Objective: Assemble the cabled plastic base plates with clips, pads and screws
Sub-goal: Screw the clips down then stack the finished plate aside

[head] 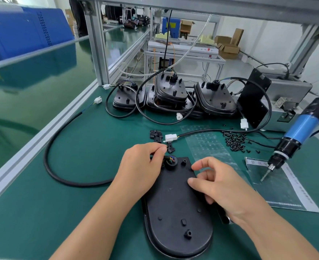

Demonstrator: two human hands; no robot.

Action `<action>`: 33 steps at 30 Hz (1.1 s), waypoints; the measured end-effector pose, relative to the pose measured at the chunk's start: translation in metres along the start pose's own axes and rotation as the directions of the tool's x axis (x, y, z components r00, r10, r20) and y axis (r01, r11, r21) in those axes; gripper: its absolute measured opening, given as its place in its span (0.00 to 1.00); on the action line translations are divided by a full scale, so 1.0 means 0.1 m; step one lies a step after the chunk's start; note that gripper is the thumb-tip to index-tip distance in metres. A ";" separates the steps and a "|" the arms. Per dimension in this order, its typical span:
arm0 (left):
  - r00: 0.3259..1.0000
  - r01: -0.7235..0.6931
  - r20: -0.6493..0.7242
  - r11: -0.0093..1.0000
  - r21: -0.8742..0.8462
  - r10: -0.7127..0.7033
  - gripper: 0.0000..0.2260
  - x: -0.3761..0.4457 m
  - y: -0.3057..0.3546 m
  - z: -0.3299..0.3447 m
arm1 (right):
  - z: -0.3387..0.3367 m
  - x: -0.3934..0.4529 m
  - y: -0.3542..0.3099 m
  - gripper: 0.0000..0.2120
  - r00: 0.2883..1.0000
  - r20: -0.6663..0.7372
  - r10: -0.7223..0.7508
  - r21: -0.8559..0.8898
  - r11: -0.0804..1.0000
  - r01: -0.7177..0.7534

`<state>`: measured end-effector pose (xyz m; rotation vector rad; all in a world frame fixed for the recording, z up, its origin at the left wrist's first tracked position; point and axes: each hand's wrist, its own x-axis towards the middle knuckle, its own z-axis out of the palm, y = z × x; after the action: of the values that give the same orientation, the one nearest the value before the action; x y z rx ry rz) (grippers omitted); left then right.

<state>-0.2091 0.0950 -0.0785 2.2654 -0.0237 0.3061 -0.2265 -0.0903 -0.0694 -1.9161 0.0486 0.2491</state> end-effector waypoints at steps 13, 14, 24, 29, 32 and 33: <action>0.769 0.639 -0.434 0.529 0.559 -0.469 0.15 0.64 -0.92 -1.00 | -0.01 -0.08 0.06 0.03 0.998 -0.029 -0.049 0.063 0.997 0.051; 0.767 0.641 -0.445 0.519 0.565 -0.463 0.14 0.62 -0.95 -1.00 | -0.01 -0.09 0.06 0.03 0.998 -0.026 -0.050 0.065 0.997 0.052; 0.858 0.510 -0.317 0.746 0.429 -0.405 0.11 0.51 -0.56 -1.33 | -0.03 -0.20 -0.01 0.07 0.970 -0.084 -0.229 -0.088 0.971 0.222; 0.979 0.166 0.192 0.836 -0.523 -0.074 0.12 0.20 0.45 -1.50 | 0.05 -0.43 -0.34 0.05 0.883 -0.022 -0.470 -0.095 0.880 0.466; 0.967 0.107 0.239 0.701 -0.705 0.093 0.15 0.12 0.90 -1.27 | 0.20 -0.63 -0.54 0.25 0.826 0.300 -0.476 0.230 0.877 0.422; 0.965 0.121 0.246 0.677 -0.726 0.091 0.11 0.11 1.00 -1.14 | 0.25 -0.70 -0.60 0.30 0.804 0.360 -0.473 0.329 0.871 0.365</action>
<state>-0.2342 0.1162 0.0702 1.4636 -0.2296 -0.0350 -0.2890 -0.0520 -0.0090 -1.5364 -0.6197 0.3398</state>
